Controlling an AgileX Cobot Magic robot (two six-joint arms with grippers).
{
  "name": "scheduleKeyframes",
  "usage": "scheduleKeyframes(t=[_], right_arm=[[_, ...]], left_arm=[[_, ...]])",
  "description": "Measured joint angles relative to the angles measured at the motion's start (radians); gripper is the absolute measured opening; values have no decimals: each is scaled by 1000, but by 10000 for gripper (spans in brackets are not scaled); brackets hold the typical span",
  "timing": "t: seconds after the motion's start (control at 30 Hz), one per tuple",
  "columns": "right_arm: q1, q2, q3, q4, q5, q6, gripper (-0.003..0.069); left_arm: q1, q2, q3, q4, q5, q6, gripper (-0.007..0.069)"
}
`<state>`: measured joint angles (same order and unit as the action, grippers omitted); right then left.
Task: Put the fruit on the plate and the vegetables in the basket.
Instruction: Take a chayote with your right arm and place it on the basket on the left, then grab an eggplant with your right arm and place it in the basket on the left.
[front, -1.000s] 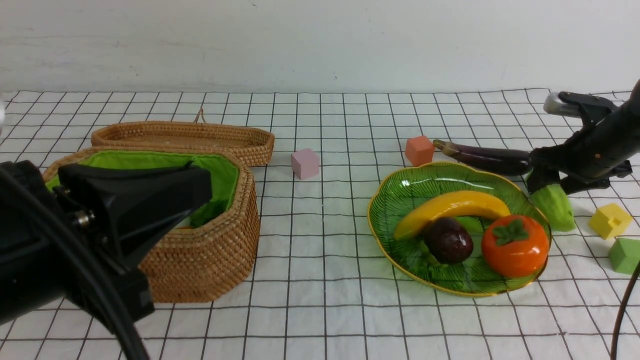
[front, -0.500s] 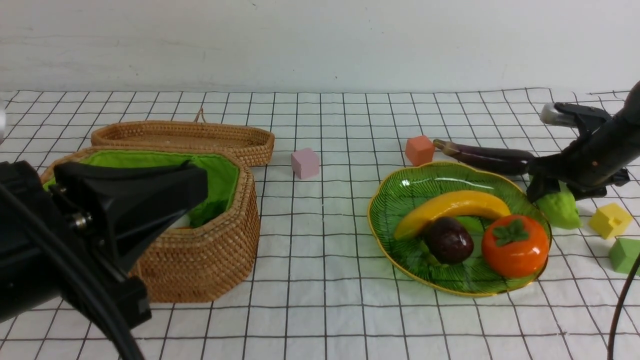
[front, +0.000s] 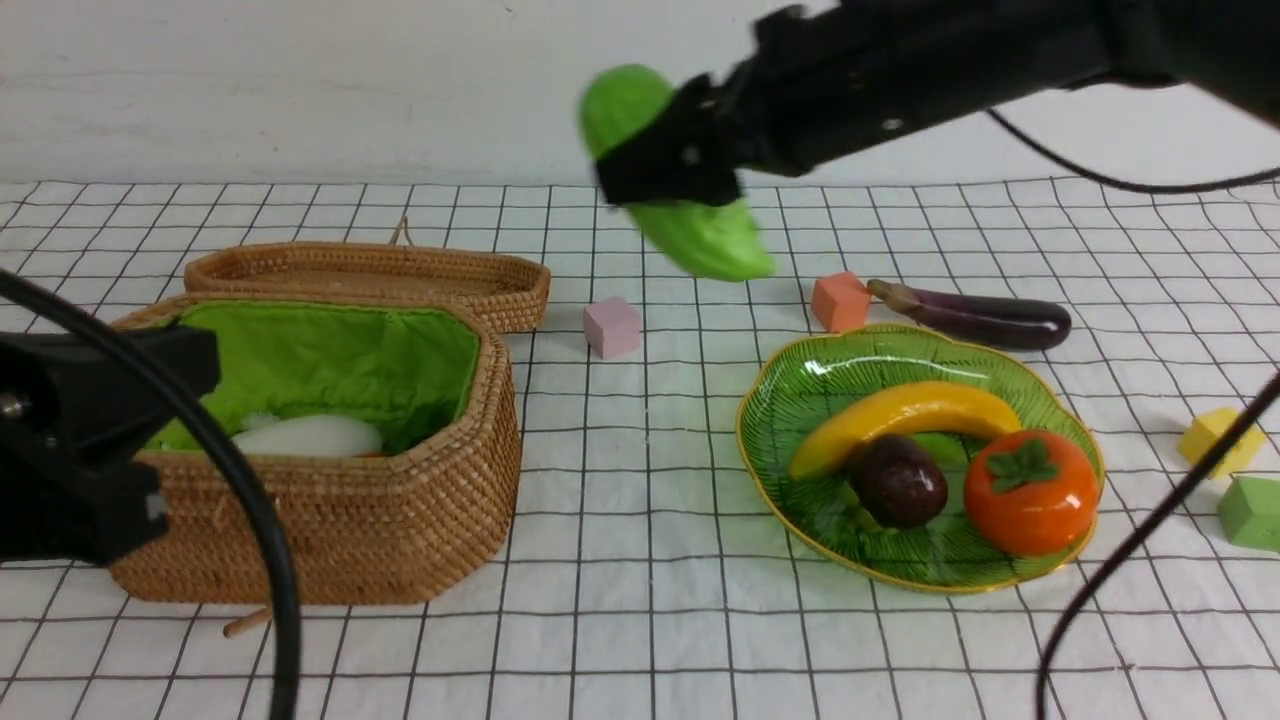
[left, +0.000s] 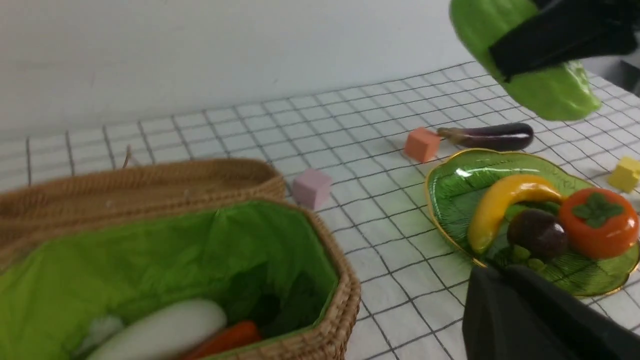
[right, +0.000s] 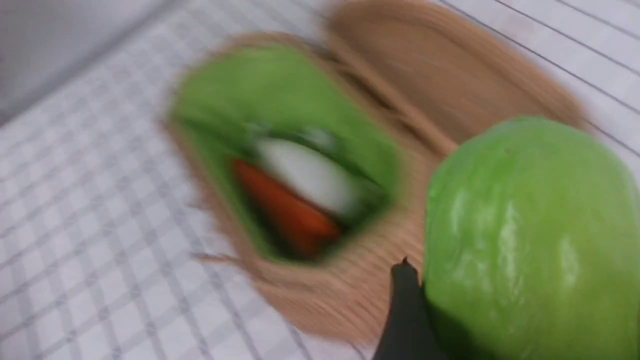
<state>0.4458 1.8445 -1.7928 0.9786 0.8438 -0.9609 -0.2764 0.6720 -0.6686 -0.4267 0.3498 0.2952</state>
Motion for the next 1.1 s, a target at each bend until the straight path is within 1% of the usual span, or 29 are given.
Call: scheduleKeyframes(t=[0.03, 0.07, 0.1, 0.13, 0.17, 0.23, 0.27, 0.33, 0.5, 0.53, 0.6, 0.67, 0.73, 0.77, 0.8, 0.87, 0.9, 0.93, 1.0, 1.03, 1.07, 1.1], right_arm=[[68, 25, -22, 55, -52, -71, 455], [120, 54, -45, 85, -101, -126, 455], [159, 82, -68, 111, -141, -166, 455], [173, 94, -78, 121, -149, -173, 455], [222, 144, -119, 152, -215, -223, 455], [261, 204, -165, 173, -267, -257, 455], [267, 217, -175, 174, -272, -260, 455], [294, 299, -231, 176, -324, -307, 455], [305, 394, -270, 194, -417, -340, 462], [306, 404, -270, 198, -429, -341, 487], [306, 410, -270, 200, -436, -341, 588], [304, 403, -272, 199, -416, -339, 659], [300, 393, -274, 190, -394, -328, 671], [291, 368, -275, 152, -332, -275, 671], [288, 360, -276, 139, -323, -265, 670], [263, 313, -277, 51, -215, -129, 641], [230, 269, -279, -47, -122, 4, 589], [206, 243, -281, -130, -64, 85, 553], [132, 183, -284, -321, 76, 266, 444], [106, 167, -285, -361, 102, 297, 420], [27, 134, -287, -532, 201, 402, 307], [17, 131, -287, -549, 210, 411, 295]], left_arm=[[28, -17, 0, 15, 25, -57, -13], [48, -32, 0, 37, 49, -98, -13], [58, -45, 0, 56, 62, -127, -13], [58, -47, 0, 60, 62, -132, -13], [68, -70, 0, 97, 90, -171, -13], [70, -100, 0, 147, 123, -208, -13], [70, -103, 0, 152, 125, -208, -13], [70, -142, 0, 203, 143, -249, -13], [70, -184, 0, 232, 151, -275, -13], [70, -185, 0, 232, 152, -277, -13], [70, -186, 0, 234, 162, -278, -13], [70, -186, 0, 235, 169, -278, -13], [70, -186, 0, 235, 172, -278, -13], [70, -186, 0, 235, 173, -277, -13], [70, -186, 0, 235, 173, -277, -13], [70, -186, 0, 223, 173, -260, -13], [69, -186, 0, 203, 174, -228, -13], [63, -186, 0, 184, 176, -200, -13], [36, -186, 0, 135, 185, -127, -13], [22, -184, 0, 115, 189, -97, -13], [-24, -176, 0, 48, 197, -10, -13], [-24, -175, 0, 41, 197, 2, -13]])
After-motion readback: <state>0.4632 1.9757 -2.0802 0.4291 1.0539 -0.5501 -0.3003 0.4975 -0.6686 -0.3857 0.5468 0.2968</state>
